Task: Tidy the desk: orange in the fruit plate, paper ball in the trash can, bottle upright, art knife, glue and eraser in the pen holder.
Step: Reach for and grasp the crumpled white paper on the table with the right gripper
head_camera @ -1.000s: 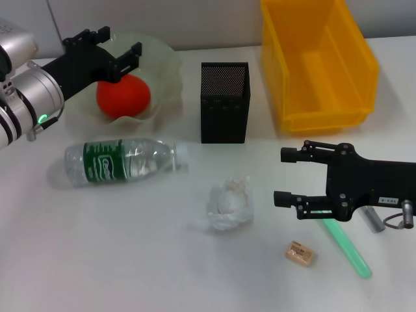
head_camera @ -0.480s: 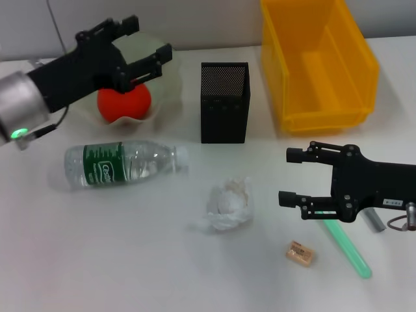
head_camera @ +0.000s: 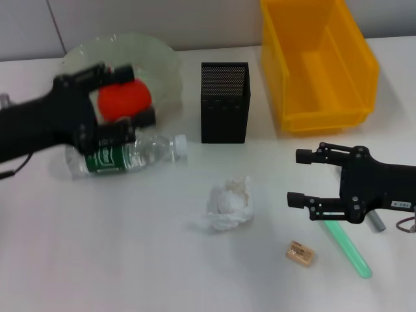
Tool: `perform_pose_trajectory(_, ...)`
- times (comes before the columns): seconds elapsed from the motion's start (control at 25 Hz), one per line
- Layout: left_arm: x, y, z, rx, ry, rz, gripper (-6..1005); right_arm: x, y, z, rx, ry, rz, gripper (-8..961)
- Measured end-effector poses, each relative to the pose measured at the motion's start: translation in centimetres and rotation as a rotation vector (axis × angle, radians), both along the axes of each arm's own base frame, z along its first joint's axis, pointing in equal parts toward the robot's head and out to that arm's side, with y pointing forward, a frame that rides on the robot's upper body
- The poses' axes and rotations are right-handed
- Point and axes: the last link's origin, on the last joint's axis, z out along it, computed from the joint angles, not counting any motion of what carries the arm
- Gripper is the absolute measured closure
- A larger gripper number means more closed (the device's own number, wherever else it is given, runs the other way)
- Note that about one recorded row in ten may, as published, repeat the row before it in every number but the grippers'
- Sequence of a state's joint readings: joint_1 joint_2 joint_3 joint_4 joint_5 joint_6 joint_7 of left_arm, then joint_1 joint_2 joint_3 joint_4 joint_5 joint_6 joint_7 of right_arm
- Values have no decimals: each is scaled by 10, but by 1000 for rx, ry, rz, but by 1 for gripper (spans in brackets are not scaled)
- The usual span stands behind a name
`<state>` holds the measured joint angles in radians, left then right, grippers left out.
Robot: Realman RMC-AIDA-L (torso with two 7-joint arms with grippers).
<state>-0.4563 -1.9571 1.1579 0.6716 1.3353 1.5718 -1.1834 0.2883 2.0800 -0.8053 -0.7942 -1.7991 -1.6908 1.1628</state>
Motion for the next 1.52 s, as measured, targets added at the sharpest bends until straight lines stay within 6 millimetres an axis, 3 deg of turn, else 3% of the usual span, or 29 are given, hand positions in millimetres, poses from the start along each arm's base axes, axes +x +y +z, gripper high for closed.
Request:
perform_pose_trajectory(0.52,-17,-33,-21,-187,98,-18,184,3,1,10,-14,-45,-44,152)
perform_pose_trajectory(1.0,-20,-39,-31,-220,121,-17,184,2,11,8,-79,-112,-96,153)
perform_pose_trajectory(1.52,-21,-39,-32,-213,126,-8,184,-36,53,6,-213,-358,-125,154)
